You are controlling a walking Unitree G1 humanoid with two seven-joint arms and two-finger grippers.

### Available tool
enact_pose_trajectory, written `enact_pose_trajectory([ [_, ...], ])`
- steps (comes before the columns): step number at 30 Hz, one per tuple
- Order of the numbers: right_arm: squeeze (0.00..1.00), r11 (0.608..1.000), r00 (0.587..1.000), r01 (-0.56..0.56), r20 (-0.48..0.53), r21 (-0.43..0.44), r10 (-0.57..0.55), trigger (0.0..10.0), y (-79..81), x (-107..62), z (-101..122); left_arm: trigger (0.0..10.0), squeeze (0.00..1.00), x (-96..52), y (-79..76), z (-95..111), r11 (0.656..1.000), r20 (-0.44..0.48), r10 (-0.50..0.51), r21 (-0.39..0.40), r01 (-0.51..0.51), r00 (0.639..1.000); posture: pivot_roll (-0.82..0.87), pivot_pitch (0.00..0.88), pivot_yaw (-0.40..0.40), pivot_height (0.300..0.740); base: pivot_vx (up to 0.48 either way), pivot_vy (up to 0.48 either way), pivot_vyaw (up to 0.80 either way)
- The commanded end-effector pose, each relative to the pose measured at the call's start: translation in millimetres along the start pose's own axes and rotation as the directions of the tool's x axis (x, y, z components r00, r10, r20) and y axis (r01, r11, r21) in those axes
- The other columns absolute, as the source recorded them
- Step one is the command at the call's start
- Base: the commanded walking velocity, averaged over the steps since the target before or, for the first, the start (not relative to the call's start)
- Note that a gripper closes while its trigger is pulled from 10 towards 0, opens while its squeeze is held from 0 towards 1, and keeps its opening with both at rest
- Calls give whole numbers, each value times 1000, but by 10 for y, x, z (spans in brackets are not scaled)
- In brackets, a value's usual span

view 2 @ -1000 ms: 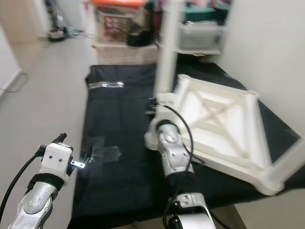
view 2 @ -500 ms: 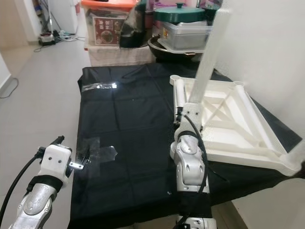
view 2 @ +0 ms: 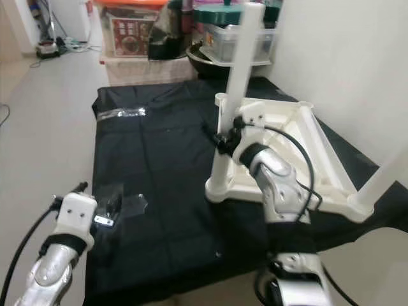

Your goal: Building children table

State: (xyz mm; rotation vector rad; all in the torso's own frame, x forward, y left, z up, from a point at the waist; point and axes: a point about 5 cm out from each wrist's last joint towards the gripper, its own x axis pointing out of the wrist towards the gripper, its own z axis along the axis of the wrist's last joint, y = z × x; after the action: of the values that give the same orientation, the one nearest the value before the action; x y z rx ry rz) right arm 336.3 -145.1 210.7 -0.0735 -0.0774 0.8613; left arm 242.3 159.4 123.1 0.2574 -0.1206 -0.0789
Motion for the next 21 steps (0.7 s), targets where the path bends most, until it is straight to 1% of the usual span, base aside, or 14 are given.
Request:
enact_pose_trajectory([
  [1,0,977,976,-211,-58,13,212,10000,301,206,-187,10000,0,7,-42,-21,1000,-3,-14,-6,14,1000,30,0,-75,740,0,0,0],
  [3,0,977,976,-211,-58,13,212,10000,301,206,-187,10000,0,7,-42,-21,1000,-3,-14,-6,14,1000,30,0,-75,740,0,0,0],
  [4,0,972,968,-236,-86,2,235,5686,356,290,-260,10000,0,8,-49,-24,1000,-3,-16,-7,16,1000,32,0,-77,740,0,0,0],
  [5,0,971,967,-238,-98,-11,236,4196,393,378,-302,10000,0,8,-52,-25,1000,-2,-16,-7,16,1000,37,0,-81,740,0,0,0],
  [8,0,981,978,-193,-74,31,194,3725,419,497,-301,10000,0,10,-46,-23,1000,-1,-14,-6,14,1000,37,0,-81,740,0,0,0],
  [9,0,987,987,-153,-31,54,155,0,411,503,-276,10000,0,8,-42,-25,1000,-2,-13,-7,13,1000,35,0,-80,740,0,0,0],
  [12,0,997,999,17,-32,80,-14,0,309,465,-320,10000,0,-2,-42,-34,1000,-5,-12,-10,12,1000,26,0,-76,740,0,0,0],
  [14,0,939,931,341,-153,43,-331,0,70,376,-478,10000,0,-14,-52,-42,1000,-7,-15,-11,15,1000,16,0,-73,740,0,0,0],
  [15,0,939,931,341,-153,43,-331,0,70,376,-478,10000,0,-14,-52,-42,1000,-7,-15,-11,15,1000,16,0,-73,740,0,0,0],
  [16,0,807,786,590,-243,21,-568,0,-139,206,-610,10000,0,-20,-59,-46,1000,-9,-17,-12,17,1000,12,0,-72,740,0,0,0],
  [17,0,609,571,793,-325,-19,-754,0,-300,-85,-774,10000,0,-25,-66,-50,1000,-10,-18,-13,18,1000,11,0,-71,740,0,0,0],
  [18,0,609,571,793,-325,-19,-754,0,-300,-85,-774,10000,0,-25,-66,-50,1000,-10,-18,-13,18,1000,11,0,-71,740,0,0,0],
  [20,0,340,272,934,-398,-110,-876,0,-368,-527,-991,10000,0,-37,-72,-54,1000,-13,-20,-15,20,1000,10,0,-69,740,0,0,0],
  [21,0,340,272,934,-398,-110,-876,0,-368,-527,-991,10000,0,-37,-72,-54,1000,-13,-20,-15,20,1000,10,0,-69,740,0,0,0],
])
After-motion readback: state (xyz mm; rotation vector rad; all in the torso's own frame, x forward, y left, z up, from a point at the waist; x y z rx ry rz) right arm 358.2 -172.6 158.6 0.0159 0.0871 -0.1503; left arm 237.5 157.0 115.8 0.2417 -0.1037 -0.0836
